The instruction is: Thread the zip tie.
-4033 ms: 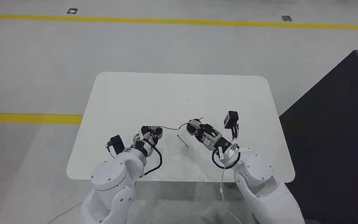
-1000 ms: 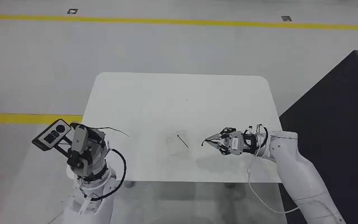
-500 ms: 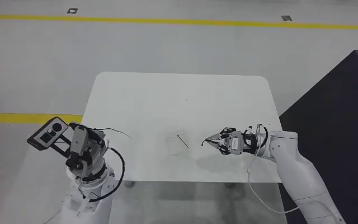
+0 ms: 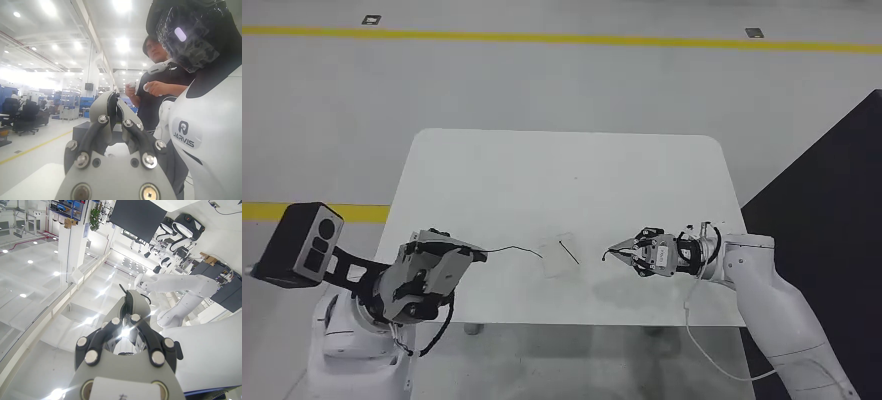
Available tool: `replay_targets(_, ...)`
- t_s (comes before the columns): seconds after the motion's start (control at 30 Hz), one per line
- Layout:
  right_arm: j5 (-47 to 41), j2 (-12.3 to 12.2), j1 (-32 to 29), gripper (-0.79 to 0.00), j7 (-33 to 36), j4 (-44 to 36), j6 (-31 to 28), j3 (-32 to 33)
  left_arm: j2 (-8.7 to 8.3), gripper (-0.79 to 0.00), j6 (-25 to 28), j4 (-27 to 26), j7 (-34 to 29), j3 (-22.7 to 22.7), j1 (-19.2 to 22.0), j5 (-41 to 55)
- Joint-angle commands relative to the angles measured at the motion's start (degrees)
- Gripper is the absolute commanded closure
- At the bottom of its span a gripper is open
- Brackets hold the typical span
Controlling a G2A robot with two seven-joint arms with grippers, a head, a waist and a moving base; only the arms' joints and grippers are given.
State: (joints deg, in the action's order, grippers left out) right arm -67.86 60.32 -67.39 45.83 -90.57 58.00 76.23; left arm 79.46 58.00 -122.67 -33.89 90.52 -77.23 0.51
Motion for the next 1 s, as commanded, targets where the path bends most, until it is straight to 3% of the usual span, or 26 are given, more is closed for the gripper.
replay_targets(0.0,0.00,0.00,0.00,0.000,0.00,0.00,0.00,0.00,0.00,0.000,0.00,0.00,0.00,0.00,0.00,-0.15)
replay_targets(0.13,-0.31,0.08,-0.58,0.000,-0.89,-0.59,-1.14,-0.25,0.00,0.000,0.00,0.00,0.00,0.00,0.00,-0.15)
replay_targets(0.23,-3.05,0.24,-1.56,0.000,-1.49,-2.04,-0.45,-1.08,-0.31,0.000,0.00,-0.67,-2.48,0.78,-0.10,-7.61)
replay_targets(0.5,-11.19,0.85,-2.38,0.000,-7.08,-4.88,-0.08,-2.23,-0.47,0.000,-0.01,9.07,0.64,-1.28,-1.84,-22.58)
replay_targets(0.63,-13.55,0.70,-2.34,0.000,-8.14,-5.41,0.00,-3.12,-0.51,0.000,0.00,10.22,3.96,-2.82,-3.19,-25.29)
replay_targets(0.77,-14.83,0.30,-1.99,0.000,-8.97,-4.90,0.00,-3.39,-0.53,0.000,-2.42,9.24,8.02,-5.25,-5.52,-22.15)
replay_targets(0.97,-15.70,0.35,-2.66,0.000,-9.29,-5.26,-0.75,-3.42,-0.54,0.000,-2.62,8.88,8.22,-5.40,-5.64,-21.87)
